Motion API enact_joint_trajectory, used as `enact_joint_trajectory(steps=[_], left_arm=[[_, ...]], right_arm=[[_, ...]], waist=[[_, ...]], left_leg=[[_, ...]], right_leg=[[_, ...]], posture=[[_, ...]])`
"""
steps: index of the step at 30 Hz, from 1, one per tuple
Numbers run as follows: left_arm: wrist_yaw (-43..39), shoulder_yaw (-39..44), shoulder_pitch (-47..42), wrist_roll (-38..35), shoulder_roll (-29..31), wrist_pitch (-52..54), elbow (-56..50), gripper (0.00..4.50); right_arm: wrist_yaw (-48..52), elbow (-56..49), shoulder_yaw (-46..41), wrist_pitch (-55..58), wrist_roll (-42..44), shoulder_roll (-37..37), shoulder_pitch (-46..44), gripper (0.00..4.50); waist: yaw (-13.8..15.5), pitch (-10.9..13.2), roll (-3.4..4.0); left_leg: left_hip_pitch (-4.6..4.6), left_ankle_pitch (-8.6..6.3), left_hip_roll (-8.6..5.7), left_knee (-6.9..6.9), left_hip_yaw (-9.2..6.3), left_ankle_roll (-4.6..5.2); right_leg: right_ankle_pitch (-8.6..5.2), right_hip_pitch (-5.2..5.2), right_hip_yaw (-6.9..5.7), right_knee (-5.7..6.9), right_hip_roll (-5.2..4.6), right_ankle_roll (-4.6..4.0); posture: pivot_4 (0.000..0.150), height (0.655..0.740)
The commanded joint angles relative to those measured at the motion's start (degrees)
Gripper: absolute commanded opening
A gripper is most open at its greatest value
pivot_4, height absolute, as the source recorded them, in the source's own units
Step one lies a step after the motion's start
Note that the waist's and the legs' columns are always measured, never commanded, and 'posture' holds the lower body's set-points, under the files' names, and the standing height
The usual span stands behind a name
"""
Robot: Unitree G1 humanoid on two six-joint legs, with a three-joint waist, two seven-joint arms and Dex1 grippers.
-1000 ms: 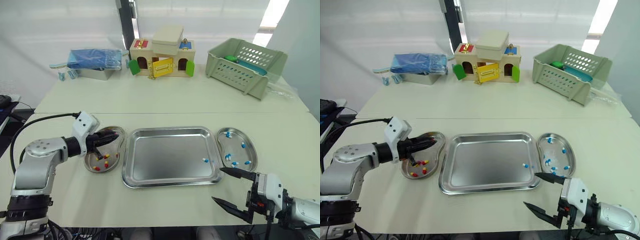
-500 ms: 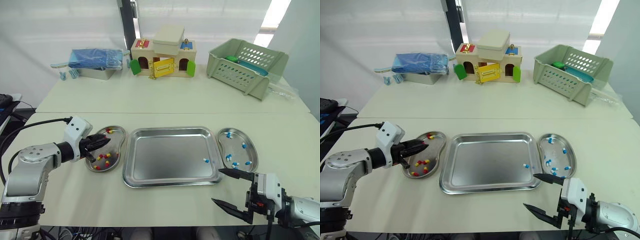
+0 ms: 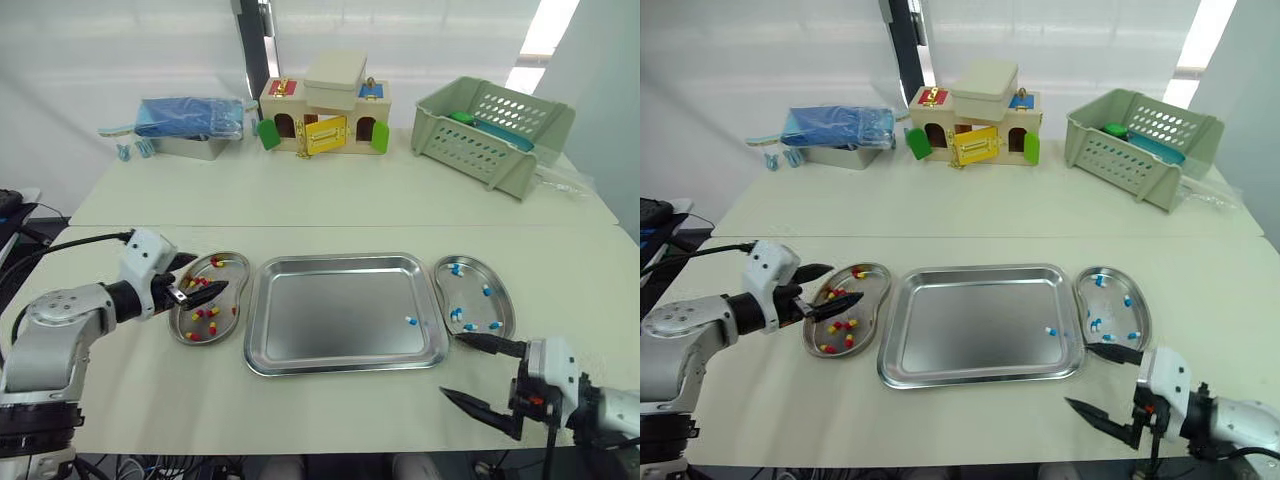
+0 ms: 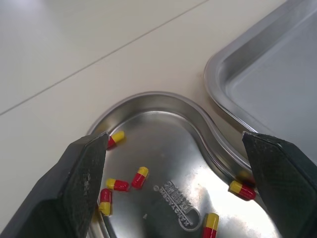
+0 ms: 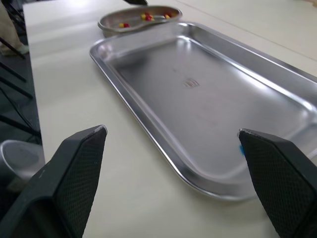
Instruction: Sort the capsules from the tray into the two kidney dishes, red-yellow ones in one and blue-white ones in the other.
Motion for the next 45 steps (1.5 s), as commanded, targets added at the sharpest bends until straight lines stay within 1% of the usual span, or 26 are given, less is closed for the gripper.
enact_joint_trajectory(steps=[1, 6, 11, 13, 17, 22, 27, 31, 35, 37, 41, 45], left_arm=[[-0.49, 8.45, 3.95, -1.78, 1.87, -3.96, 0.35, 4.47], [-0.25, 18.20, 11.92, 0.36, 5.71, -9.08, 6.21, 4.47], [-0.58, 23.85, 17.03, 1.05, 7.92, -14.38, 13.05, 4.47], [-0.61, 25.01, 18.57, 1.49, 8.49, -16.44, 15.62, 4.47], [-0.49, 25.50, 19.86, 1.04, 8.46, -18.48, 17.19, 4.47], [-0.64, 25.67, 21.96, 0.32, 7.04, -20.35, 16.93, 4.47], [-2.41, 25.16, 23.94, -1.91, 4.37, -22.86, 13.98, 4.47], [-6.96, 22.81, 24.33, -7.36, -2.20, -28.13, 6.92, 4.47], [-8.55, 19.00, 29.23, -13.02, -10.40, -27.78, -5.69, 4.47], [-9.42, 16.63, 32.50, -14.78, -13.90, -27.94, -10.85, 4.47], [-11.87, 10.07, 39.41, -15.42, -20.24, -30.50, -18.22, 4.47], [-14.79, 2.94, 43.18, -13.46, -24.92, -36.20, -20.18, 4.47]], right_arm=[[-0.46, 1.83, -7.99, 5.78, 4.40, -2.90, -1.48, 4.50], [1.37, 11.01, -15.07, 10.21, 4.60, -7.29, -4.61, 4.50], [3.69, 21.56, -16.34, 11.53, 2.39, -11.16, -9.02, 4.50], [4.16, 26.29, -15.05, 11.60, 0.96, -12.20, -11.61, 4.50], [4.77, 31.19, -13.41, 10.98, -0.45, -12.34, -15.97, 4.50], [5.54, 34.38, -11.66, 9.80, -2.58, -12.14, -18.99, 4.50], [7.40, 36.27, -11.00, 8.36, -3.53, -12.29, -20.92, 4.50], [11.97, 36.44, -8.85, 7.85, -3.29, -13.84, -23.43, 4.50], [14.76, 33.62, -7.17, 9.70, -2.59, -15.08, -24.56, 4.50], [15.52, 30.35, -5.78, 10.81, -2.10, -15.50, -25.00, 4.50], [15.00, 22.89, -2.66, 15.55, -0.35, -15.82, -27.63, 4.50], [12.41, 14.91, 2.89, 24.17, 0.93, -17.23, -32.15, 4.50]], waist=[[-0.17, 0.00, 0.00], [-0.16, 0.00, -0.01], [-0.11, 0.00, -0.02], [-0.07, 0.00, -0.02], [0.01, 0.00, -0.03], [-0.22, 0.00, -0.02], [-0.50, 0.00, -0.02], [-0.47, -0.02, 0.02], [-0.51, -0.02, 0.02], [-0.54, -0.03, 0.02], [-0.82, -0.06, 0.07], [-0.52, -0.09, 0.12]], left_leg=[[0.00, 0.00, 0.01, -0.02, -0.01, 0.00], [-0.02, -0.01, 0.00, -0.04, 0.03, 0.01], [-0.01, -0.01, 0.00, -0.04, 0.08, 0.02], [-0.01, -0.01, 0.00, -0.04, 0.10, 0.01], [-0.03, -0.01, 0.01, -0.04, 0.13, 0.01], [-0.03, -0.01, 0.02, -0.05, 0.15, 0.01], [-0.03, -0.01, 0.02, -0.06, 0.19, 0.01], [-0.03, -0.01, 0.03, -0.04, 0.19, 0.01], [-0.05, -0.01, 0.02, -0.03, 0.27, 0.00], [-0.06, -0.01, 0.03, -0.04, 0.26, 0.00], [-0.03, -0.01, 0.03, -0.02, 0.26, 0.00], [-0.03, -0.01, 0.02, -0.02, 0.23, 0.00]], right_leg=[[0.00, -0.02, -0.01, 0.00, 0.01, 0.00], [0.00, -0.03, 0.01, -0.02, 0.00, 0.00], [0.00, -0.03, 0.01, -0.04, -0.03, 0.00], [0.00, -0.02, 0.01, -0.04, -0.05, 0.00], [0.00, -0.05, 0.01, -0.03, -0.05, 0.00], [0.00, -0.07, 0.03, -0.02, -0.05, 0.00], [0.00, -0.09, 0.05, -0.02, -0.05, 0.00], [0.00, -0.06, 0.04, -0.02, -0.07, 0.00], [0.00, -0.06, 0.08, -0.06, -0.14, 0.01], [0.00, -0.06, 0.07, -0.07, -0.13, 0.01], [0.01, -0.03, 0.10, -0.05, -0.12, 0.01], [0.01, 0.01, 0.06, -0.08, -0.11, 0.01]], posture=[[0.150, 0.7400], [0.150, 0.7400], [0.150, 0.7400], [0.150, 0.7400], [0.150, 0.7400], [0.150, 0.7400], [0.150, 0.7400], [0.150, 0.7400], [0.150, 0.7400], [0.150, 0.7400], [0.150, 0.7400], [0.150, 0.7400]])
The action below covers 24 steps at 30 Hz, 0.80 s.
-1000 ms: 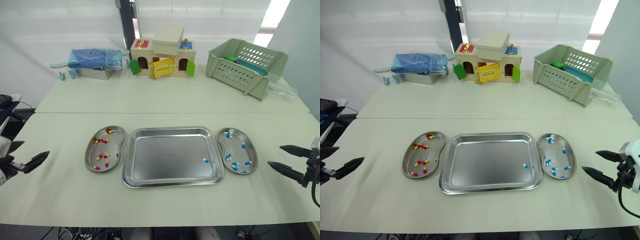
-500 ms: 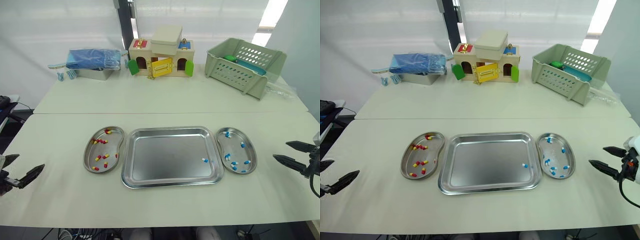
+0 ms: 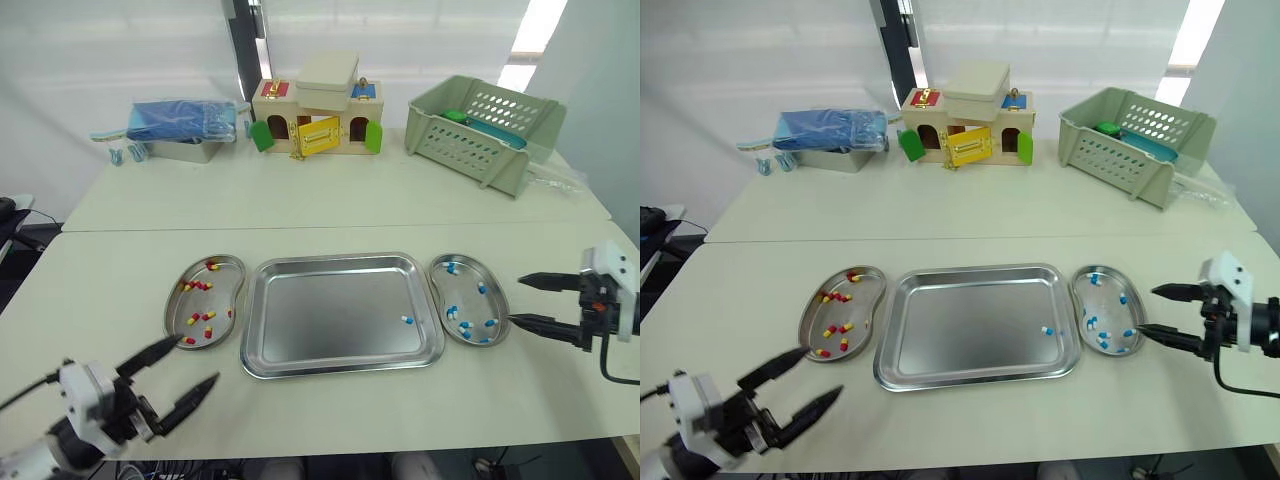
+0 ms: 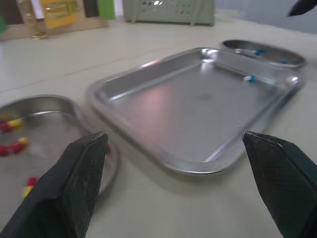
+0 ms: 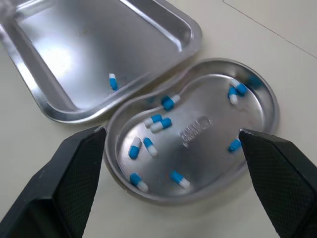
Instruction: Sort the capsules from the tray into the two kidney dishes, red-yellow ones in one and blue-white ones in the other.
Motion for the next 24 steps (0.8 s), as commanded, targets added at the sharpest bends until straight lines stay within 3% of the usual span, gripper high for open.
enact_joint_trajectory(steps=[1, 6, 10, 16, 19, 23, 24], left_arm=[[-3.41, -5.06, 2.35, 1.17, -1.85, -6.24, -2.36, 4.47], [-7.60, -10.67, 4.32, 1.53, -3.82, -13.39, -0.42, 4.47], [-9.45, -14.02, 4.28, 1.93, -4.05, -17.78, 1.20, 4.47], [-8.94, -16.58, 4.92, 2.04, -3.57, -21.18, 1.53, 4.47], [-8.09, -17.17, 5.37, 2.23, -3.15, -21.77, 1.31, 4.50], [-7.01, -17.70, 5.75, 2.22, -2.79, -22.54, 1.05, 4.50], [-6.76, -17.83, 5.79, 2.25, -2.67, -22.66, 1.00, 4.50]], right_arm=[[-2.79, -7.77, 4.15, 7.82, 1.94, -2.29, -4.82, 4.50], [-7.89, -13.42, 15.56, 15.42, -2.06, -1.47, -14.16, 4.50], [-13.03, -16.42, 25.63, 21.56, -5.22, 3.60, -21.81, 4.50], [-17.99, -16.85, 33.96, 26.72, -9.28, 8.37, -26.17, 4.50], [-19.35, -16.16, 36.44, 26.34, -12.02, 8.61, -26.51, 3.85], [-19.81, -15.72, 38.42, 26.73, -13.86, 9.11, -26.99, 2.50], [-19.95, -15.57, 38.74, 26.79, -14.20, 9.43, -27.13, 2.50]], waist=[[0.25, 0.00, 0.00], [0.80, 0.00, 0.00], [0.80, 0.00, 0.00], [1.03, 0.00, -0.01], [0.96, 0.00, -0.01], [0.84, 0.00, 0.00], [0.84, 0.00, 0.00]], left_leg=[[0.00, 0.00, 0.00, 0.00, -0.02, 0.00], [-0.02, 0.00, -0.01, 0.00, -0.01, 0.00], [-0.03, 0.00, -0.02, 0.00, -0.02, 0.00], [-0.14, 0.00, -0.03, 0.00, -0.05, 0.00], [-0.14, 0.00, -0.04, 0.00, -0.07, 0.00], [-0.13, 0.00, -0.04, -0.01, -0.08, 0.01], [-0.13, 0.00, -0.04, -0.01, -0.08, 0.01]], right_leg=[[0.00, 0.00, -0.01, 0.00, 0.00, 0.00], [0.00, -0.01, -0.01, -0.06, 0.00, 0.00], [0.00, -0.07, -0.01, -0.05, 0.00, 0.00], [0.00, -0.15, -0.02, -0.06, -0.01, 0.00], [0.00, -0.16, -0.03, -0.06, -0.02, 0.00], [0.00, -0.18, -0.03, -0.04, -0.01, 0.00], [0.00, -0.17, -0.03, -0.04, 0.00, 0.00]], posture=[[0.150, 0.7400], [0.150, 0.7400], [0.150, 0.7400], [0.150, 0.7400], [0.150, 0.7400], [0.150, 0.7400], [0.150, 0.7400]])
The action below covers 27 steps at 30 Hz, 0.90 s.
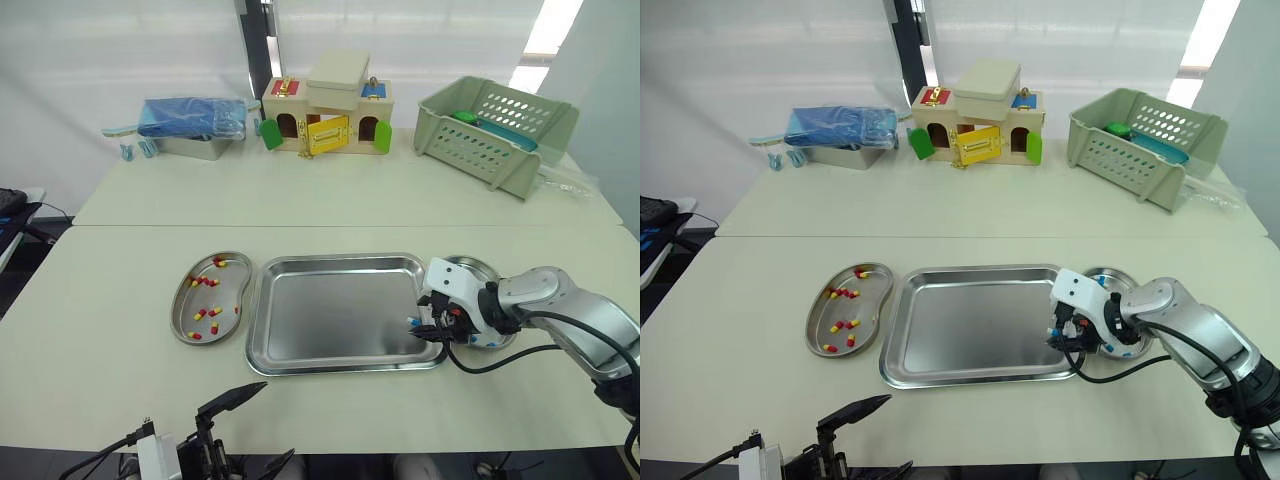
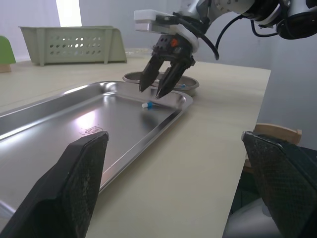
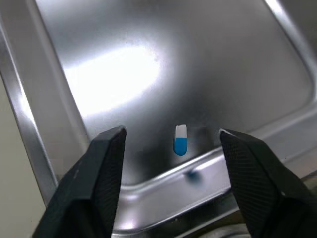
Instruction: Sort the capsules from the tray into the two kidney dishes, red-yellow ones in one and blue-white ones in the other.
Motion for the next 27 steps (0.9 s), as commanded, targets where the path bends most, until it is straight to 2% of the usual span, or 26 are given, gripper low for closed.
enact_joint_trajectory(steps=[1, 8, 15, 25, 27], left_arm=[[0.98, -0.80, 0.84, -0.16, 0.74, -1.31, -1.12, 4.50], [2.69, -1.51, 0.58, -0.02, 1.82, -1.38, -1.26, 4.50], [3.63, -1.98, 0.76, -0.12, 2.90, -1.96, -1.10, 4.50], [4.47, -2.34, 0.55, -0.08, 3.44, -2.39, -1.05, 4.50], [4.40, -2.36, 0.50, -0.20, 3.51, -2.39, -1.02, 4.50]], right_arm=[[-0.81, -0.56, 0.53, 0.05, -1.66, 1.08, -1.71, 2.50], [-1.98, 0.27, 3.18, 0.23, -4.29, 3.22, -1.66, 2.50], [-0.87, -0.74, 5.46, 2.45, -5.86, 1.98, -1.89, 2.50], [-0.69, -2.10, 5.02, 3.87, -5.86, 2.11, -1.83, 0.13], [-0.66, -2.26, 4.70, 4.10, -5.56, 2.37, -1.94, 0.01]], waist=[[-0.01, 0.00, 0.00], [-0.03, 0.00, 0.00], [-0.02, 0.00, 0.00], [-0.02, 0.00, 0.00], [-0.02, 0.00, 0.00]], left_leg=[[0.00, 0.00, 0.00, 0.00, 0.00, 0.00], [0.00, 0.00, 0.00, -0.01, -0.03, 0.00], [0.00, 0.00, 0.00, -0.01, -0.05, 0.00], [0.01, 0.00, 0.00, -0.02, -0.04, 0.00], [0.00, 0.00, 0.00, -0.01, -0.04, 0.00]], right_leg=[[0.00, 0.00, 0.00, 0.00, 0.00, 0.00], [0.00, -0.01, 0.00, 0.00, 0.02, 0.00], [0.00, -0.01, -0.01, 0.00, 0.02, 0.00], [0.00, 0.00, -0.01, -0.01, 0.02, 0.00], [0.00, 0.00, -0.01, -0.01, 0.02, 0.00]], posture=[[0.150, 0.7400], [0.150, 0.7400], [0.150, 0.7400], [0.150, 0.7400], [0.150, 0.7400]])
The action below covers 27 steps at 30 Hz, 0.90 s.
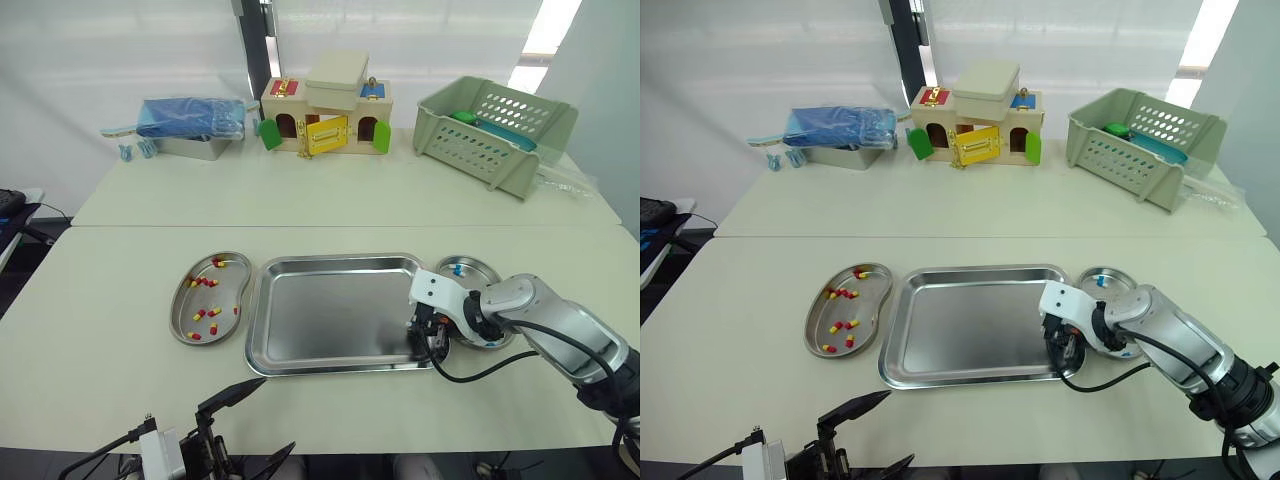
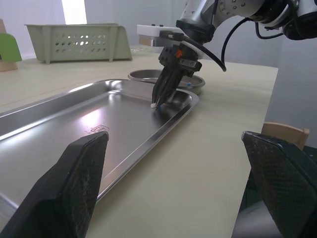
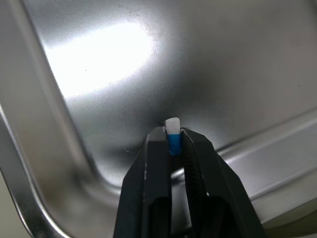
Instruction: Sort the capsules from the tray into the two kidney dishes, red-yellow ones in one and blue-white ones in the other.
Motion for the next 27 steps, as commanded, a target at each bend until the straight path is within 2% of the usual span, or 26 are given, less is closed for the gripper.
enact_joint_trajectory(steps=[1, 4, 8, 17, 21, 27], left_arm=[[0.24, -0.32, 0.43, -0.42, 0.69, -1.24, -0.96, 4.50], [0.12, -0.41, 0.28, -0.67, 0.92, -1.18, -0.94, 4.50], [-0.94, -0.98, -0.55, -1.25, 1.77, -0.98, -1.12, 4.50], [-5.35, -4.47, -6.00, -2.74, 3.66, -0.91, 0.33, 4.50], [-6.34, -6.18, -8.72, -2.83, 3.58, -0.62, 1.21, 4.50], [-7.06, -6.95, -10.43, -2.99, 3.91, -0.38, 2.25, 4.50]], right_arm=[[0.38, -1.54, -1.03, 0.76, 0.49, 0.01, -0.46, 0.01], [0.52, -1.95, -2.72, 1.04, 1.80, 0.66, -0.46, 0.01], [2.17, -2.92, -10.56, -0.76, 5.98, -0.45, 2.13, 0.01], [9.20, 2.63, -31.66, -12.53, 10.42, -10.17, 18.82, 0.01], [8.75, 5.43, -34.98, -15.19, 9.76, -10.99, 22.06, 0.01], [6.60, 6.04, -35.35, -15.17, 9.32, -10.48, 23.41, 0.01]], waist=[[0.00, 0.00, 0.00], [-0.01, 0.00, 0.00], [0.11, 0.01, -0.01], [0.23, 0.02, -0.02], [-0.33, 0.00, 0.01], [-0.15, 0.01, 0.01]], left_leg=[[0.00, 0.00, 0.00, 0.00, 0.00, 0.00], [0.00, 0.00, 0.00, 0.00, 0.00, 0.00], [-0.02, 0.00, 0.00, -0.01, 0.01, 0.00], [0.00, 0.00, -0.01, -0.02, 0.03, 0.01], [0.08, 0.00, 0.01, -0.03, 0.07, 0.01], [0.05, 0.00, 0.01, -0.03, 0.05, 0.01]], right_leg=[[0.00, 0.00, 0.00, 0.00, 0.00, 0.00], [0.00, 0.00, 0.00, 0.00, 0.00, 0.00], [0.00, -0.01, 0.00, 0.00, 0.00, 0.00], [0.00, 0.05, -0.02, -0.03, 0.00, 0.00], [0.00, 0.06, 0.05, 0.00, 0.04, 0.00], [0.00, 0.07, 0.04, -0.01, 0.04, 0.00]], posture=[[0.150, 0.7400], [0.150, 0.7400], [0.150, 0.7400], [0.150, 0.7400], [0.150, 0.7400], [0.150, 0.7400]])
